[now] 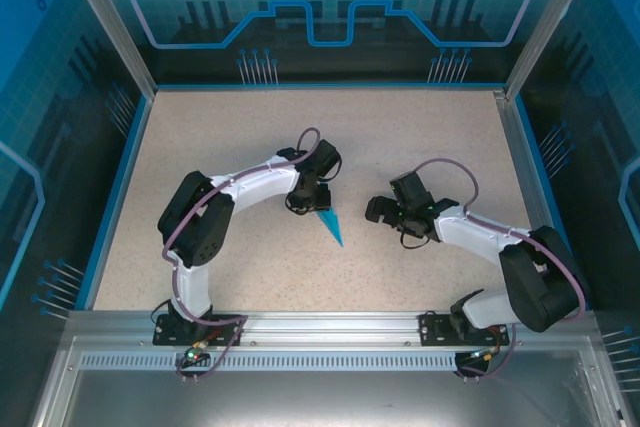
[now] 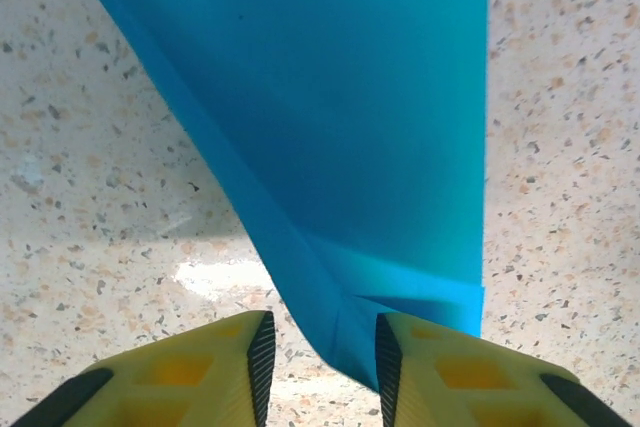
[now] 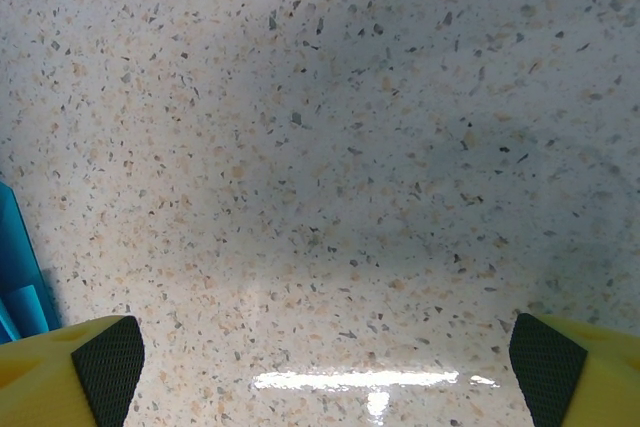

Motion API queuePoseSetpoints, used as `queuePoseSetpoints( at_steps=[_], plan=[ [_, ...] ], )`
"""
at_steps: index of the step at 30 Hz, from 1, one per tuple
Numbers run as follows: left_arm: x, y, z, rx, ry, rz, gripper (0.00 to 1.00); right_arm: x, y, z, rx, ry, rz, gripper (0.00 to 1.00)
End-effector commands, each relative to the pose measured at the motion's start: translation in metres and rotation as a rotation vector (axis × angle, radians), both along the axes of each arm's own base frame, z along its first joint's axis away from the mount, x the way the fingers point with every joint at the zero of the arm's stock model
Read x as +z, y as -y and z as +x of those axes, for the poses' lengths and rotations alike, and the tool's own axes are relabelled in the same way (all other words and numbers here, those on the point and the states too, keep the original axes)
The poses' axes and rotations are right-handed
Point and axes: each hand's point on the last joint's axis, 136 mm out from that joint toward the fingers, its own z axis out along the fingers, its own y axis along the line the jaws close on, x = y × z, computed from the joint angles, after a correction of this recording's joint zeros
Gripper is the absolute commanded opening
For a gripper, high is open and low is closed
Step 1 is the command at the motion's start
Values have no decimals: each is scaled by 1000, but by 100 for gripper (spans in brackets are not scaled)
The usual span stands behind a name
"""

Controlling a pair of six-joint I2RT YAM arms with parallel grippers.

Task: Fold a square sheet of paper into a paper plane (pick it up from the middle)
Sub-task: Turn over a paper plane at the center of the table.

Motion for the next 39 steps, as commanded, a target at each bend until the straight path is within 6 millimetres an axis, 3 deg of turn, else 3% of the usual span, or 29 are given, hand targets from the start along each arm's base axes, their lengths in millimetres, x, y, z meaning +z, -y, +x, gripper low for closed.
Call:
queuePoseSetpoints(
  at_steps=[1, 8, 14, 20, 28, 32, 39],
  plan=[
    [2, 4, -6, 19, -3, -33, 30, 1, 3, 2, -26, -22, 6, 98],
    [7, 3, 0, 25, 32, -33, 11, 2, 1, 1, -23, -27, 16, 97],
    [49, 18, 10, -48, 147, -137, 4, 21, -10, 8, 21, 31, 69, 97],
    [79, 45, 16, -155, 192, -409, 1, 48, -22, 15, 60, 118, 148, 97],
    [82, 65, 15, -196, 160, -646, 1, 80, -25, 12, 80, 219, 219, 97],
    [68, 64, 17, -172, 150, -669, 1, 83, -30, 11, 107, 221, 240, 94],
    [34, 62, 16, -123, 101, -692, 1, 77, -61, 12, 200, 179, 293, 74]
  ],
)
